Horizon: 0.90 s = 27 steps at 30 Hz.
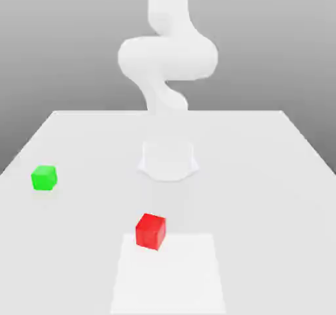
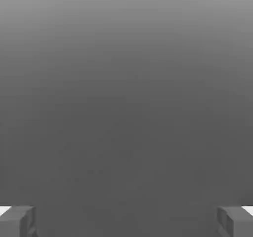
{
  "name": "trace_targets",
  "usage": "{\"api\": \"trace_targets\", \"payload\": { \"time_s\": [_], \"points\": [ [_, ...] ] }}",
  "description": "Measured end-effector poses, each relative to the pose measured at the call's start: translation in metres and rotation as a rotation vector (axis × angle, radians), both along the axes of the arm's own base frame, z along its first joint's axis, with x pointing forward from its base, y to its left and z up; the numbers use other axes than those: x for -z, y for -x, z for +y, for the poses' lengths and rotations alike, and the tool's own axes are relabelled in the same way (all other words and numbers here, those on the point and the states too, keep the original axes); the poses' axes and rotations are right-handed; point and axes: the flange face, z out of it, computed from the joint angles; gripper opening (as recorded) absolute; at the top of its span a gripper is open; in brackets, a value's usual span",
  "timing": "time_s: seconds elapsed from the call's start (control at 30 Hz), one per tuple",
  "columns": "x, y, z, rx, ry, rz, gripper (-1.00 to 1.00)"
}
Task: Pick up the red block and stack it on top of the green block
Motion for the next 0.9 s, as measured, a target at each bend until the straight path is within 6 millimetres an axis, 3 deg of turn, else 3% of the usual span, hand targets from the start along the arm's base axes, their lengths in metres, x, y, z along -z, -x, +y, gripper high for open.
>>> {"api": "trace_targets", "payload": {
  "time_s": [0.13, 0.3, 0.4, 0.6, 0.77, 0.8, 0.9],
  "points": [
    [0.099, -0.032, -0.009, 0.054, -0.029, 0.147, 0.00],
    [0.225, -0.037, -0.020, 0.127, -0.062, 0.331, 0.00],
    [0.300, -0.021, -0.025, 0.176, -0.081, 0.450, 0.00],
    [0.453, 0.038, -0.032, 0.277, -0.113, 0.687, 0.00],
    [0.508, 0.049, -0.032, 0.289, -0.117, 0.716, 0.00],
    [0.514, 0.050, -0.032, 0.290, -0.117, 0.716, -1.00],
    [0.514, 0.050, -0.032, 0.290, -0.117, 0.716, -1.00]
  ]
}}
